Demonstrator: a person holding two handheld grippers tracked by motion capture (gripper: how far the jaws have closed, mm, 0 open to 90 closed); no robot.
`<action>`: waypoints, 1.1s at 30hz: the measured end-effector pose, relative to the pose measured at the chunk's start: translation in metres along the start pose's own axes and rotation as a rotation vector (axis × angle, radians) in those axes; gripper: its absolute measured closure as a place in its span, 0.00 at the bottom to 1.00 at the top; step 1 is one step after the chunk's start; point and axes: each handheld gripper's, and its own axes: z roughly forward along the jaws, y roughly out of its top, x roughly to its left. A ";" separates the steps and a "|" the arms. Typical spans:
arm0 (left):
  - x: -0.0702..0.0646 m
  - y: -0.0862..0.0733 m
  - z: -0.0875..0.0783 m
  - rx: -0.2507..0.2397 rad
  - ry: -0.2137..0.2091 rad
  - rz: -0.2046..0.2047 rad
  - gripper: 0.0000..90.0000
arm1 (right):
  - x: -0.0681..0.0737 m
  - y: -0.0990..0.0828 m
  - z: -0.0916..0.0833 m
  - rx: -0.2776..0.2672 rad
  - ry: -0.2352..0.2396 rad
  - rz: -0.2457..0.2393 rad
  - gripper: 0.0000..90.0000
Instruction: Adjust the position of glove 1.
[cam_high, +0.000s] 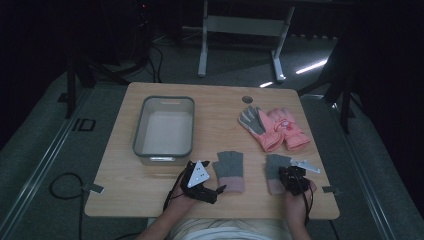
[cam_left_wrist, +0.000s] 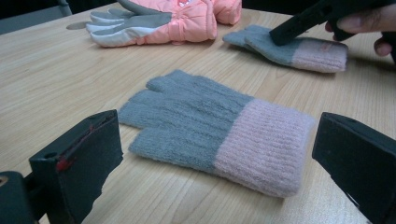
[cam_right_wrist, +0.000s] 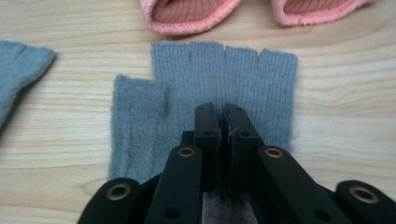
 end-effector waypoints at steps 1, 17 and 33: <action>0.000 0.000 0.000 0.001 0.001 0.001 0.01 | 0.000 0.000 0.000 -0.001 -0.005 -0.007 0.93; 0.000 0.000 0.000 0.001 0.000 -0.004 0.01 | -0.025 0.026 -0.021 -0.009 0.136 -0.116 0.76; 0.000 0.000 0.001 0.000 0.000 -0.008 0.01 | -0.049 0.041 -0.006 0.134 0.355 -0.502 0.68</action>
